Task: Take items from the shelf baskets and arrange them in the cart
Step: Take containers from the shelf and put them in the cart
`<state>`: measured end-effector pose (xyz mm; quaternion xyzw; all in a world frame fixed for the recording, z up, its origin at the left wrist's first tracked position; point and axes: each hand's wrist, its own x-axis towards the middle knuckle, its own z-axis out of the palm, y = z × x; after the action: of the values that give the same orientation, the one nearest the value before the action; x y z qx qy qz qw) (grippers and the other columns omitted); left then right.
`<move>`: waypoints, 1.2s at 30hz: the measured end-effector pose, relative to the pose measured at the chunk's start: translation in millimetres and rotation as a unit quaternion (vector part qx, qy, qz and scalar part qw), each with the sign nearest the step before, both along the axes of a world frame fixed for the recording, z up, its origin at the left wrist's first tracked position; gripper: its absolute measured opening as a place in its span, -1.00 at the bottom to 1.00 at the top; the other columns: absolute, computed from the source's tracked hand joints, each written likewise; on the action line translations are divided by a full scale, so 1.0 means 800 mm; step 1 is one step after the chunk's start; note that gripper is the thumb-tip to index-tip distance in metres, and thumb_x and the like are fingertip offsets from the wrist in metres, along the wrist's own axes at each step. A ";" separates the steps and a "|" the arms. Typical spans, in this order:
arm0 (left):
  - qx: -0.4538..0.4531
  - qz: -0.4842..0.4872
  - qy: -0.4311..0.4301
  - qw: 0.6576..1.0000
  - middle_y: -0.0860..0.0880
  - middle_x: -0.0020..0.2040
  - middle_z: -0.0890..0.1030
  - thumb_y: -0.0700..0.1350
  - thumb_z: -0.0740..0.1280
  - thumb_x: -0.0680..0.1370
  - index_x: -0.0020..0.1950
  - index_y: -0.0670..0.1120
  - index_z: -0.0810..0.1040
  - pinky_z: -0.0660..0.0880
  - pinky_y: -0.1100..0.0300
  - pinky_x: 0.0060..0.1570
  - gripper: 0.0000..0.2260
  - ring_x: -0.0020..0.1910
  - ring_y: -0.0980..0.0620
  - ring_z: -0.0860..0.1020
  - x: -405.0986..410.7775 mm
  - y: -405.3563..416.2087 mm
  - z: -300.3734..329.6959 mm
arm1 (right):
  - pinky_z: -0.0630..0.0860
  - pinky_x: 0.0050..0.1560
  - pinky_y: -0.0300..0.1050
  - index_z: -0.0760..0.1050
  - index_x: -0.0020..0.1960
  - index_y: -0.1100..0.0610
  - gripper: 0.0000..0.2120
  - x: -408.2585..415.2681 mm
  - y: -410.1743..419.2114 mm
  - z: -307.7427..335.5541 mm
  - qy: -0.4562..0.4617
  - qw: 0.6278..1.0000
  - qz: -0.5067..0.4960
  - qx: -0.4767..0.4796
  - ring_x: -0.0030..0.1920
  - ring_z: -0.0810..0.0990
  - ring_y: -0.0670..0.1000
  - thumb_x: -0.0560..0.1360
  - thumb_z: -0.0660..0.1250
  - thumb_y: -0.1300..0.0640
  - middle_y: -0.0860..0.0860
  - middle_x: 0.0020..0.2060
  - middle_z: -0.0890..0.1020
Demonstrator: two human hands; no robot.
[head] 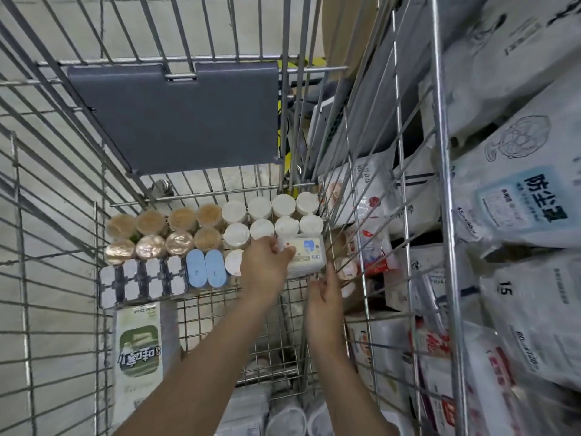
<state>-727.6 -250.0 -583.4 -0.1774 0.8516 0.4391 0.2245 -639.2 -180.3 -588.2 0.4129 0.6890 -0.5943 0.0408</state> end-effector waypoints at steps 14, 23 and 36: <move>-0.045 -0.033 0.006 0.998 -0.10 0.10 0.61 -0.08 0.41 0.49 0.27 -0.17 0.51 0.44 0.12 -0.06 -0.62 0.05 -0.08 0.56 0.018 -0.024 0.015 | 0.23 0.25 -0.31 0.23 0.50 0.11 -0.55 0.016 -0.005 0.028 -0.027 0.999 0.026 -0.018 0.31 0.35 -0.15 0.62 0.16 0.23 -0.03 0.42 0.37; -0.058 -0.110 0.008 0.992 -0.10 0.15 0.61 -0.16 0.33 0.56 0.25 -0.18 0.52 0.49 0.10 0.08 -0.72 0.06 -0.04 0.57 0.124 -0.121 0.121 | 0.43 0.28 -0.05 0.34 0.44 0.11 -0.63 0.089 -0.015 0.123 -0.092 0.972 0.209 0.048 0.25 0.52 0.05 0.63 0.16 0.14 0.07 0.29 0.52; -0.011 -0.101 -0.024 0.995 0.02 0.17 0.59 -0.09 0.31 0.58 0.37 -0.06 0.44 0.48 0.17 0.05 -0.65 0.07 0.05 0.55 0.391 -0.199 0.310 | 0.44 0.14 -0.22 0.52 0.24 0.08 -0.76 0.313 -0.036 0.319 -0.018 0.931 0.349 0.103 0.13 0.54 -0.10 0.61 0.21 0.15 -0.12 0.06 0.59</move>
<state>-414.9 -409.3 -335.7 -0.1036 0.8643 0.4004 0.2864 -388.9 -209.3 -333.0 0.1593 0.8464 -0.4604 0.2153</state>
